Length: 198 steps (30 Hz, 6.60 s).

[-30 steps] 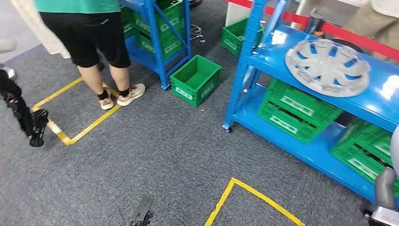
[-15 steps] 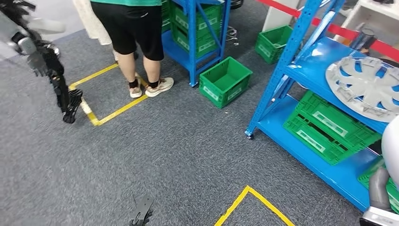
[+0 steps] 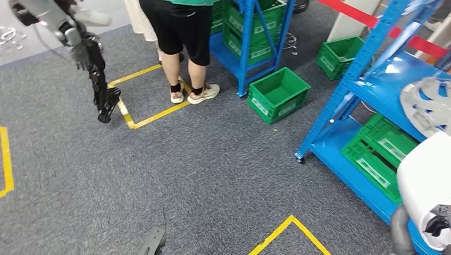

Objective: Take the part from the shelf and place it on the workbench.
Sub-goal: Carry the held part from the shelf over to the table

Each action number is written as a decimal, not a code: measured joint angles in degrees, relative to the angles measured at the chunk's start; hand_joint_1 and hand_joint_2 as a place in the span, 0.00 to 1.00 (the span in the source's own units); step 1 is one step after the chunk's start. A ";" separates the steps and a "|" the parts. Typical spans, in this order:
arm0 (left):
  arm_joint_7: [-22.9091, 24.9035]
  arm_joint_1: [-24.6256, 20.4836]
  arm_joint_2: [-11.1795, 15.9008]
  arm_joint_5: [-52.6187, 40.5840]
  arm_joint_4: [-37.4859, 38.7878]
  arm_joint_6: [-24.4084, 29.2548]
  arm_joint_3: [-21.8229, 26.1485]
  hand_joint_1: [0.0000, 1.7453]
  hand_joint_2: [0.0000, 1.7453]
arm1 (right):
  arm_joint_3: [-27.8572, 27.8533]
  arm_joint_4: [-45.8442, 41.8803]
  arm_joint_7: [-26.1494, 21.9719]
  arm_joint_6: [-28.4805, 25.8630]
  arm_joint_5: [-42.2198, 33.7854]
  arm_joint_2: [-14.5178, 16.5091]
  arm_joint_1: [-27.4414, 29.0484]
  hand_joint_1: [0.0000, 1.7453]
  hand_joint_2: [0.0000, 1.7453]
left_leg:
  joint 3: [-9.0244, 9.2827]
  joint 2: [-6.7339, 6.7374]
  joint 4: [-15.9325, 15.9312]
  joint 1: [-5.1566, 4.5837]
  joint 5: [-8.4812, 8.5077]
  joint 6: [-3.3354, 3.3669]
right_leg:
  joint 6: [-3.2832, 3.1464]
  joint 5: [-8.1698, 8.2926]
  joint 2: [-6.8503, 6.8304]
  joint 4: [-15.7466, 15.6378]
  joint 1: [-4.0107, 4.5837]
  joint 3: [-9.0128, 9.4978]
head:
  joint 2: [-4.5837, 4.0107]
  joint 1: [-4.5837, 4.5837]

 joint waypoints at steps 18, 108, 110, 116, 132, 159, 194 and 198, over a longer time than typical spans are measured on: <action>5.84 -0.88 -1.39 -3.92 -0.09 -0.19 -1.51 0.00 1.00 | 3.39 -2.37 8.18 0.11 0.55 -3.00 -6.49 1.00 1.00 | -2.30 -11.06 -0.18 0.15 2.89 0.86 | -1.10 0.40 8.12 -0.11 -0.23 -0.29 | 0.00 0.39; 8.14 0.91 1.64 4.68 0.02 -0.74 2.92 0.00 1.00 | 11.10 5.52 3.27 0.05 -5.03 -2.70 -13.46 1.00 1.00 | -1.19 -10.72 -0.02 -0.63 1.56 2.13 | -1.55 0.32 8.92 2.15 0.33 -1.69 | 0.00 0.41; 8.34 1.12 1.54 4.68 0.03 -0.74 2.91 0.00 1.00 | 10.61 4.94 3.53 0.03 -4.73 -3.10 -13.08 1.00 1.00 | -1.79 -12.02 -0.07 -0.35 2.03 1.48 | -1.66 0.34 8.72 0.59 0.42 -1.18 | 0.00 0.45; 8.40 1.52 1.50 4.70 0.03 -0.67 2.88 0.00 1.00 | 10.07 4.03 3.56 -0.09 -4.62 -3.45 -12.23 1.00 1.00 | -7.28 -5.25 11.39 -0.27 -4.97 -0.10 | -1.97 1.55 4.74 -1.45 0.12 -0.43 | 0.00 0.09; 4.83 0.58 1.58 5.60 -0.01 -0.98 2.90 0.00 1.00 | 10.08 3.85 -0.95 -0.08 -7.88 -3.33 -12.88 1.00 1.00 | -0.65 -5.44 -0.37 -0.40 0.91 2.36 | 0.78 -8.07 4.79 15.34 -0.34 -6.90 | 0.00 0.44; 5.80 -0.09 2.25 4.13 -0.14 -0.76 2.88 0.00 1.00 | 9.12 4.19 -0.20 -0.07 -4.79 -2.03 -12.22 1.00 1.00 | -0.22 -2.83 -0.39 -0.15 0.40 1.60 | 0.88 -2.17 1.17 2.54 -0.47 -0.99 | 0.00 0.21; 6.32 0.07 1.92 4.47 -0.38 -0.80 2.86 0.00 1.00 | 9.13 4.05 0.41 -0.07 -4.43 -1.59 -11.73 1.00 1.00 | -0.23 -6.61 -0.34 0.34 0.66 1.82 | 1.18 -7.62 4.97 16.23 -0.87 -7.53 | 0.00 0.55; 6.50 0.14 1.96 4.31 -0.39 -0.80 2.86 0.00 1.00 | 9.11 4.01 0.04 -0.07 -5.23 -1.57 -11.93 1.00 1.00 | -0.12 -9.16 -0.30 -0.18 0.84 1.98 | -0.85 -0.31 6.21 5.58 -0.29 -3.64 | 0.00 0.55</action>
